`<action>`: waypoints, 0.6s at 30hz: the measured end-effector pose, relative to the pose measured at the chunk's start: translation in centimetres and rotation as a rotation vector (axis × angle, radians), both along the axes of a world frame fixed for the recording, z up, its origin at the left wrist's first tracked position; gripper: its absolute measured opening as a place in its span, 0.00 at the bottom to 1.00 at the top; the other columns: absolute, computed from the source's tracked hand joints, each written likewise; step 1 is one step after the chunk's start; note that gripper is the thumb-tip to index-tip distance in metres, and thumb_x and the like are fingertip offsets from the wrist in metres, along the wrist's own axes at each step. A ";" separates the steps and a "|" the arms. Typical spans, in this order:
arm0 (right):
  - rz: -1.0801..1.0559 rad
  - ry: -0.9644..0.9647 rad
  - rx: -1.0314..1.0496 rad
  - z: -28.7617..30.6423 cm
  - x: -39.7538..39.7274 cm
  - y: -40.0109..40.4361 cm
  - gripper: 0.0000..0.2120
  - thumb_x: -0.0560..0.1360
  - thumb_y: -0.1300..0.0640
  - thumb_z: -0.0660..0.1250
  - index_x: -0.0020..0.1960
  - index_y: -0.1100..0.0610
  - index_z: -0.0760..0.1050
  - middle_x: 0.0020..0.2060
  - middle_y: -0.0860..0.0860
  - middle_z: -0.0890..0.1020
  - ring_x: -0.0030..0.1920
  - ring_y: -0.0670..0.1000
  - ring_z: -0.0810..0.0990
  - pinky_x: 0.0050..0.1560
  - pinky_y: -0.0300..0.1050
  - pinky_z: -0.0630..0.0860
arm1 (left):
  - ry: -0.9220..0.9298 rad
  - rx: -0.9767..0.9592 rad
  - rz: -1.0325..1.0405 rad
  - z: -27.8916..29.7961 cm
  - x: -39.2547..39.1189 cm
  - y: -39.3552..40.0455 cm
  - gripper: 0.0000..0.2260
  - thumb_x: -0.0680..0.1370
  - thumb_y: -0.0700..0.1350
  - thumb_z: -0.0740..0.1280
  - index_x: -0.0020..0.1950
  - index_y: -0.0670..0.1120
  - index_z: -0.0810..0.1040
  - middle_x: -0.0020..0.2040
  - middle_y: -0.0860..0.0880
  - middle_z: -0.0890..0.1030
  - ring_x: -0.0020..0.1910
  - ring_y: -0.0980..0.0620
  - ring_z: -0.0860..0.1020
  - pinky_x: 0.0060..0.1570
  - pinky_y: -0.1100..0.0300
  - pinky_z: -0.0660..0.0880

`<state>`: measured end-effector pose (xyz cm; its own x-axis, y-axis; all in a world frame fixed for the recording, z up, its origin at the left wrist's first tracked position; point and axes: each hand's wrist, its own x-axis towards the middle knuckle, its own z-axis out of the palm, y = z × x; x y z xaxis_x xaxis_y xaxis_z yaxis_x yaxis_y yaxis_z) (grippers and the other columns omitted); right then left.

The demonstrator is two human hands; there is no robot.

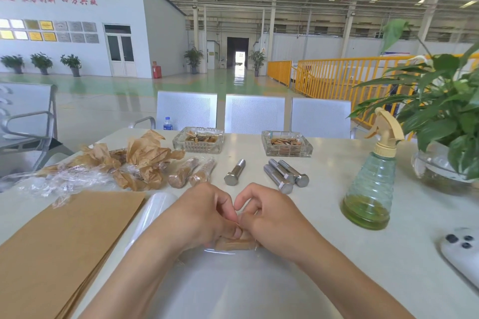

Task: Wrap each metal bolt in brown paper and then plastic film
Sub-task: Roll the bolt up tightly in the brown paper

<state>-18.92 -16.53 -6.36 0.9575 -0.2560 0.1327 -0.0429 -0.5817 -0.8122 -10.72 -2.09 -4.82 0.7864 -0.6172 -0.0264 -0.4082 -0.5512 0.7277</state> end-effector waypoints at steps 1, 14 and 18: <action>-0.001 0.011 0.015 -0.2 0.1 -0.1 0.10 0.68 0.57 0.63 0.45 0.45 0.77 0.36 0.48 0.84 0.32 0.46 0.81 0.34 0.44 0.76 | 0.015 0.009 0.001 0.0 0.0 0.0 0.05 0.68 0.40 0.80 0.37 0.44 0.84 0.30 0.49 0.82 0.24 0.54 0.75 0.26 0.66 0.71; -0.041 -0.197 -0.430 -2.0 -1.5 1.4 0.14 0.73 0.55 0.65 0.55 0.40 0.70 0.45 0.37 0.78 0.46 0.41 0.75 0.45 0.44 0.76 | 0.126 -0.013 0.065 0.3 0.1 0.5 0.03 0.75 0.38 0.72 0.42 0.44 0.85 0.30 0.47 0.82 0.27 0.50 0.78 0.34 0.62 0.78; -0.088 -0.230 -0.676 -1.9 -2.5 2.9 0.05 0.79 0.53 0.59 0.52 0.45 0.65 0.49 0.42 0.77 0.53 0.45 0.71 0.46 0.47 0.75 | 0.115 -0.001 0.079 0.7 -0.1 0.7 0.03 0.74 0.38 0.73 0.47 0.43 0.84 0.32 0.45 0.84 0.29 0.50 0.81 0.38 0.59 0.82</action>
<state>-21.42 -13.62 -8.25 0.8660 -0.1214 0.4851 0.0160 -0.9629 -0.2695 -10.81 -1.42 -4.14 0.8241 -0.5539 -0.1187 -0.2776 -0.5775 0.7678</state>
